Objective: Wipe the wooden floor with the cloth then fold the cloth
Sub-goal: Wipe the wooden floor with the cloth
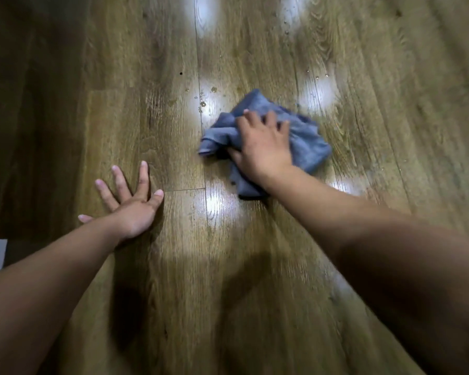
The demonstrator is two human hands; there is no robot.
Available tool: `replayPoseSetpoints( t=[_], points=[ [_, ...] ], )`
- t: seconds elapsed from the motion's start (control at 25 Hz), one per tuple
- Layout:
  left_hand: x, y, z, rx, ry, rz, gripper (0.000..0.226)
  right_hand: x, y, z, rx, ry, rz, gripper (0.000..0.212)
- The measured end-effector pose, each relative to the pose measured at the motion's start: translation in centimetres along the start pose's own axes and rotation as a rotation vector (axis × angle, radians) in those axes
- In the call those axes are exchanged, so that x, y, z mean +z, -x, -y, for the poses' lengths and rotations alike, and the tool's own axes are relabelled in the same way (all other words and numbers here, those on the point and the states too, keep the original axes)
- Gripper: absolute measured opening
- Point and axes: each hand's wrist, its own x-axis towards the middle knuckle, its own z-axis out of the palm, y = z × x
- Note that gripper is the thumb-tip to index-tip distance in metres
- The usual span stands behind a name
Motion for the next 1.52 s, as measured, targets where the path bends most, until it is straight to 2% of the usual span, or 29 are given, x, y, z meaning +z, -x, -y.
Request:
replayPoseSetpoints(
  t=[0.08,0.16,0.32,0.4,0.6,0.8,0.88,1.04,1.16,1.28,1.4,1.52],
  points=[
    [0.2,0.1,-0.2,-0.008,0.003,-0.023,0.062,0.8,1.8,5.1,-0.182,0.021,-0.011,0.052],
    [0.3,0.1,-0.4,-0.019,0.007,-0.049,0.061,1.1,6.5,7.2,-0.385,0.086,-0.004,0.056],
    [-0.1,0.3,-0.2,-0.005,0.025,-0.008,0.062,1.6,13.6,1.6,-0.606,0.098,-0.006,0.058],
    [-0.2,0.7,-0.5,-0.011,0.019,0.005,0.062,2.1,14.8,-2.4,-0.573,0.073,-0.04,0.059],
    [-0.4,1.2,-1.1,-0.02,0.006,0.004,0.063,1.0,8.2,-8.6,-0.119,0.127,-0.04,0.063],
    [-0.5,1.3,-1.2,-0.018,0.003,0.013,0.063,1.0,1.7,-2.5,0.112,-0.004,-0.072,0.054],
    [-0.6,1.4,-1.2,-0.01,0.005,0.018,0.063,1.1,1.7,0.9,0.032,-0.016,-0.061,0.058],
    [-0.4,1.2,-0.9,-0.008,0.008,-0.006,0.062,1.4,7.4,3.5,-0.378,0.051,0.012,0.072],
    [-0.4,0.9,-0.7,-0.004,0.005,0.017,0.063,1.8,12.7,0.7,-0.596,0.057,0.078,0.068],
    [-0.5,1.0,-0.6,0.0,0.001,0.023,0.063,1.8,15.4,-4.3,-0.713,0.081,0.033,0.065],
    [-0.5,1.4,-0.9,-0.001,-0.002,0.025,0.064,1.3,12.9,-8.9,-0.633,0.107,0.019,0.068],
    [-0.7,1.6,-1.1,-0.004,-0.005,0.037,0.064,0.7,6.9,-11.2,-0.267,0.05,-0.014,0.066]
  ],
)
